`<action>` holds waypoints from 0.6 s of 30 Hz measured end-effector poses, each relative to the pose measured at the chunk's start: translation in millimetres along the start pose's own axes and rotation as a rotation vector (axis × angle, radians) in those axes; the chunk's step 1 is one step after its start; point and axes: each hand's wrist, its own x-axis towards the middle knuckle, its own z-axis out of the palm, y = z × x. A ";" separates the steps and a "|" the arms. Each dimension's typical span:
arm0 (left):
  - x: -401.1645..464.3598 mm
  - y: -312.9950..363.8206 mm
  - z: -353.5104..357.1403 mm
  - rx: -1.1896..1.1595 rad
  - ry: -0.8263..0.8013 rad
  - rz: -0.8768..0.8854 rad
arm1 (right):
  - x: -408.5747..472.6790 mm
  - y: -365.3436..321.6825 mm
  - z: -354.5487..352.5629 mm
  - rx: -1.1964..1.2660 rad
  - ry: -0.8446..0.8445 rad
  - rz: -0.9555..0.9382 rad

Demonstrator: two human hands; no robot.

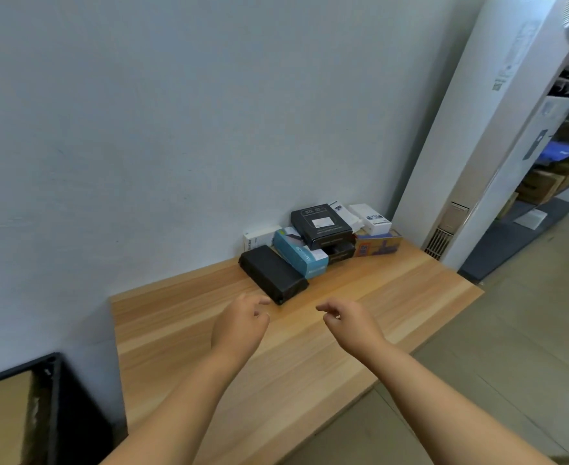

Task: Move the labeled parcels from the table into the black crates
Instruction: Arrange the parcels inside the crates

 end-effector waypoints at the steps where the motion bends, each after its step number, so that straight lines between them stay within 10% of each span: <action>1: 8.5 0.6 6.6 -0.009 0.005 -0.008 | 9.7 5.8 -2.1 -0.006 -0.005 -0.003; 18: 190.3 26.4 87.4 -0.098 0.022 -0.115 | 212.6 91.6 -57.4 -0.091 -0.063 -0.002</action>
